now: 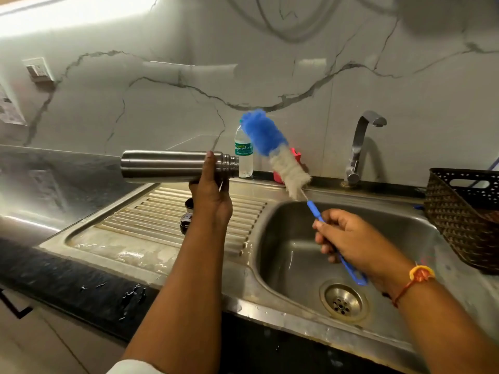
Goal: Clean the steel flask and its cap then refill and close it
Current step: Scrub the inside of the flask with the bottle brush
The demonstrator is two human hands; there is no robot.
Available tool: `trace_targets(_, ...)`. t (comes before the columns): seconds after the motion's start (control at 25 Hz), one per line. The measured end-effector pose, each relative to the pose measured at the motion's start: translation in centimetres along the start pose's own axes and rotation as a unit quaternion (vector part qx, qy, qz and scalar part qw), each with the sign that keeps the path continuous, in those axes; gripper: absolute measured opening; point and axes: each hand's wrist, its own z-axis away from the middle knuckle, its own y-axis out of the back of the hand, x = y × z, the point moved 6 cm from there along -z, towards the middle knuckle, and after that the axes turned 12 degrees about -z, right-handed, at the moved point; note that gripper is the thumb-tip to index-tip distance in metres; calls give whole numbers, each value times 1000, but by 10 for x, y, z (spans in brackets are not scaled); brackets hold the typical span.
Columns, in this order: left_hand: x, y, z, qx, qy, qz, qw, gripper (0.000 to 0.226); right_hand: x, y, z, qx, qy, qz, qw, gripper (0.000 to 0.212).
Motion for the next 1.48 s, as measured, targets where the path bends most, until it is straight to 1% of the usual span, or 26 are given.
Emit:
trace_targets(0.08, -8, -4, 1, -15, 12, -1, 1000, 73, 1, -13, 3, -19, 6, -25, 999, 7)
trace_targets(0.2, -13, -9, 3, -35, 14, -9, 999, 80, 2, -18, -3, 1, 33, -12, 999, 16)
trace_targets(0.28, -16, -11, 4, -41, 15, -18, 999, 74, 5, -17, -7, 15, 34, -9, 999, 23)
trace_targets(0.32, -17, -12, 3, -44, 15, -18, 999, 74, 7, -18, -8, 18, 35, -1, 999, 23)
trace_targets(0.4, -19, -14, 4, -59, 16, -17, 998, 82, 10, -20, -8, 17, 48, 31, 998, 22)
trace_targets(0.48, -26, -19, 13, -74, 24, -46, 996, 86, 8, -23, -10, 27, 73, 74, 994, 23)
trace_targets(0.52, -32, -21, 18, -76, 28, -73, 994, 82, 7, -22, -12, 40, 82, 91, 992, 23)
trace_targets(0.6, -38, -23, 21, -67, 27, -103, 992, 67, 6, -21, -13, 61, 85, 123, 987, 26)
trace_targets(0.64, -35, -22, 20, -55, 25, -87, 994, 61, 8, -21, -12, 58, 81, 143, 985, 26)
trace_targets(0.72, -24, -19, 14, -51, 22, -24, 998, 61, 11, -26, -8, 30, 76, 180, 980, 28)
trace_targets(0.8, -23, -20, 20, -62, 44, 0, 997, 60, 10, -34, -7, 16, 80, 186, 979, 27)
trace_targets(0.88, -31, -27, 33, -66, 70, -23, 995, 51, 5, -38, -11, 34, 83, 149, 985, 25)
trace_targets(0.92, -32, -29, 36, -64, 69, -23, 995, 53, 3, -37, -13, 47, 82, 124, 988, 25)
trace_targets(0.96, -29, -31, 36, -62, 60, -13, 996, 59, 2, -34, -13, 60, 76, 86, 992, 24)
trace_targets(1.0, -25, -30, 33, -59, 52, 10, 997, 64, 5, -29, -11, 67, 54, 23, 996, 25)
trace_targets(1.04, -22, -27, 27, -59, 53, 42, 996, 65, 11, -25, -9, 65, 9, -64, 996, 26)
trace_targets(1.12, -18, -22, 19, -57, 59, 77, 994, 61, 20, -22, -2, 32, -88, -231, 968, 28)
trace_targets(1.16, -18, -21, 17, -59, 63, 78, 993, 59, 22, -23, 1, 3, -121, -277, 953, 29)
trace_targets(1.24, -20, -26, 21, -91, 72, 83, 990, 52, 22, -32, 4, -62, -166, -330, 927, 32)
trace_targets(1.32, -27, -34, 32, -122, 81, 42, 988, 44, 18, -40, 4, -102, -182, -376, 903, 35)
trace_targets(1.4, -33, -38, 39, -140, 90, -1, 986, 46, 14, -43, 2, -124, -182, -414, 883, 37)
trace_targets(1.48, -34, -42, 41, -174, 92, 8, 980, 52, 12, -41, 4, -143, -191, -428, 872, 40)
